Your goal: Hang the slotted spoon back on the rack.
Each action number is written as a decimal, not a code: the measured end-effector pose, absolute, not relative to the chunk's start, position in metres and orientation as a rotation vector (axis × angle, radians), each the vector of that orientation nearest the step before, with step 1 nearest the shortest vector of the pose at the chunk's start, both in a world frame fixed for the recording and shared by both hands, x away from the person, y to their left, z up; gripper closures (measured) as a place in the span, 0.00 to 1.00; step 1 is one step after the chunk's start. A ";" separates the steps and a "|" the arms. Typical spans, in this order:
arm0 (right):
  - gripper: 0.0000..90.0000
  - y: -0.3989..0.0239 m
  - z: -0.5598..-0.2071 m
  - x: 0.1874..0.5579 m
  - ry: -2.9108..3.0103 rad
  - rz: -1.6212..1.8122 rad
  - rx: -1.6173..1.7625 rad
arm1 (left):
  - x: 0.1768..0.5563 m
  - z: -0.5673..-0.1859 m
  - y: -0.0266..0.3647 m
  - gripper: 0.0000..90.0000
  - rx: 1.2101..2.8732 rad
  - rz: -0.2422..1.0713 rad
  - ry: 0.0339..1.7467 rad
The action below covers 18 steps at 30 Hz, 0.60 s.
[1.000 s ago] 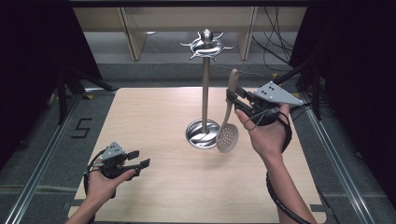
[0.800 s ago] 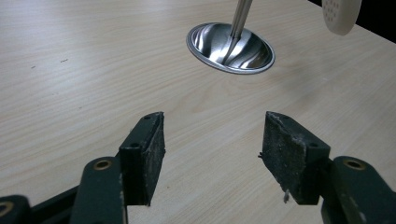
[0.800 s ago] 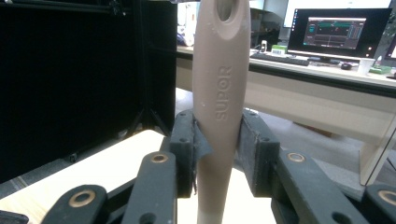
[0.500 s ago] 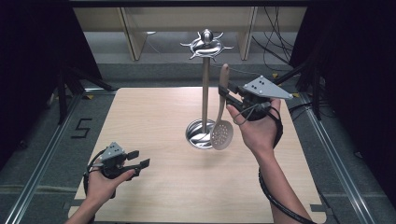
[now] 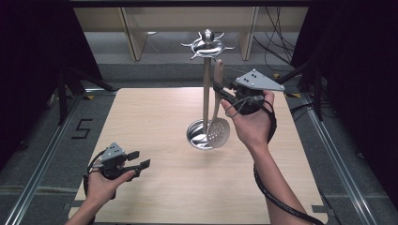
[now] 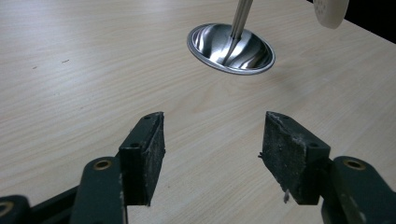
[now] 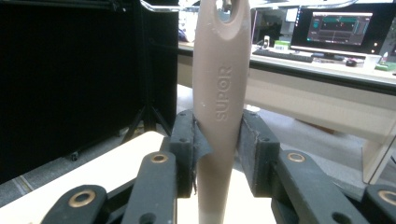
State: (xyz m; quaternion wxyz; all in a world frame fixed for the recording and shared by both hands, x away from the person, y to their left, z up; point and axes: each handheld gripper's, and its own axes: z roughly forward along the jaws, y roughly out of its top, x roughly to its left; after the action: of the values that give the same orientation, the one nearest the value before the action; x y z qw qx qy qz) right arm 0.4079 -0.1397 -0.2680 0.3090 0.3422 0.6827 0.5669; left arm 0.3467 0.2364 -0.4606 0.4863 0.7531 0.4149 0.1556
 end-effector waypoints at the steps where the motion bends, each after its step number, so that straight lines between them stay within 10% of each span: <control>1: 0.77 -0.140 -0.268 0.408 1.804 1.498 0.904 | 0.347 -0.461 0.237 0.42 1.834 0.377 1.009; 18: 0.77 -0.134 -0.263 0.416 1.822 1.458 0.938 | 0.347 -0.461 0.237 0.42 1.836 0.383 1.012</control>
State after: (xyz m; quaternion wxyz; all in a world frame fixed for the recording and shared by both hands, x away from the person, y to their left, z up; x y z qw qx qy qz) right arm 0.4164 -0.1341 -0.2627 0.3081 0.3550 0.6891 0.5516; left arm 0.3466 0.2370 -0.4606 0.4839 0.7540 0.4154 0.1573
